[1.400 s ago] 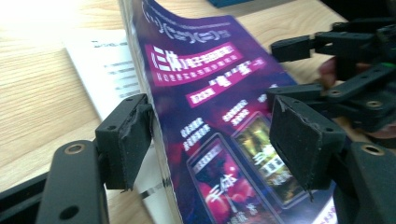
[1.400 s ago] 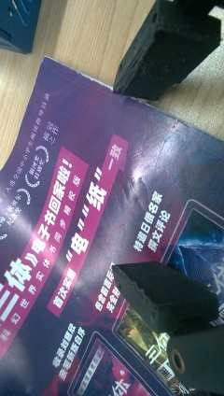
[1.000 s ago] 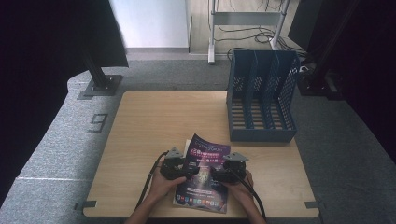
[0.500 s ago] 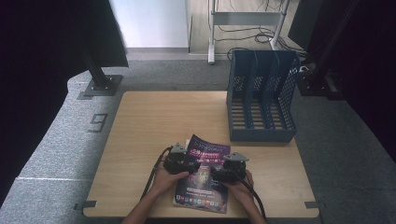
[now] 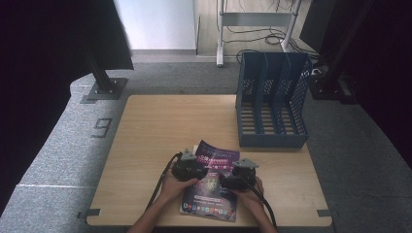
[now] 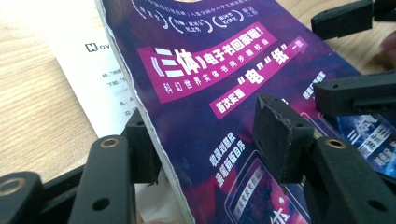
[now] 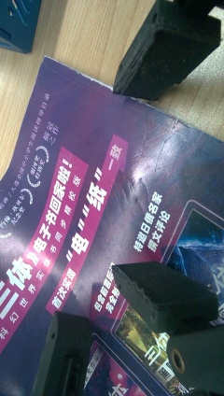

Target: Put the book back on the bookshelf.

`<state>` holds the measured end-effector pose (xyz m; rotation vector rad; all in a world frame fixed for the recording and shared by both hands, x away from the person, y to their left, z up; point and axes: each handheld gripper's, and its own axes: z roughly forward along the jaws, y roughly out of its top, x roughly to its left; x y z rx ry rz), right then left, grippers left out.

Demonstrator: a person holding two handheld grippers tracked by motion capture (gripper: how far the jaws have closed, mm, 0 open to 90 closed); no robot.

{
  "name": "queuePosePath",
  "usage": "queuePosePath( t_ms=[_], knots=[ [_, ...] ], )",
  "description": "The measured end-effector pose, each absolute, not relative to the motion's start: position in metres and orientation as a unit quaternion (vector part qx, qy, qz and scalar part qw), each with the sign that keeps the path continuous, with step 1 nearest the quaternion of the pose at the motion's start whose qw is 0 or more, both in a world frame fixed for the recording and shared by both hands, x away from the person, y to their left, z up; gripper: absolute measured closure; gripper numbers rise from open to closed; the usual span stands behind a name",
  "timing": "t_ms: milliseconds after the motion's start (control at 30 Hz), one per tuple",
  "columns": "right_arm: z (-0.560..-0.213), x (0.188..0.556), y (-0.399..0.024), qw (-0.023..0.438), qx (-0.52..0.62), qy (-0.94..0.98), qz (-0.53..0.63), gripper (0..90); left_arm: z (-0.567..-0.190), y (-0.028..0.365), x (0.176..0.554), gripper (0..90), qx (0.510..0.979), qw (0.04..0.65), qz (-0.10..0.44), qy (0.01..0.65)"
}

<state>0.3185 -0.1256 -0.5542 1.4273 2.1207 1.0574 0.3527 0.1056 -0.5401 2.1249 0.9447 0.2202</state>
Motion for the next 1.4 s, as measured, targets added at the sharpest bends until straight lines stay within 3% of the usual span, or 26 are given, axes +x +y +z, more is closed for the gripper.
queuePosePath(
  t_ms=[533,933,1167,1400],
  knots=[
    [-0.5541,0.3182,-0.1254,0.187,0.507,0.753,0.375,11.7,-0.5395,0.1042,0.3515,61.3,0.84,0.393,0.082,0.366],
    [-0.5541,0.3181,-0.1253,0.187,0.508,0.753,0.375,11.8,-0.5391,0.1038,0.353,59.9,0.84,0.39,0.071,0.37],
    [-0.5541,0.3181,-0.1253,0.187,0.508,0.753,0.375,11.8,-0.5359,0.0963,0.3475,59.5,0.85,0.381,0.095,0.352],
    [-0.5541,0.3181,-0.1252,0.187,0.508,0.752,0.375,11.8,-0.5341,0.0974,0.3471,69.3,0.846,0.388,0.101,0.35]
  ],
)
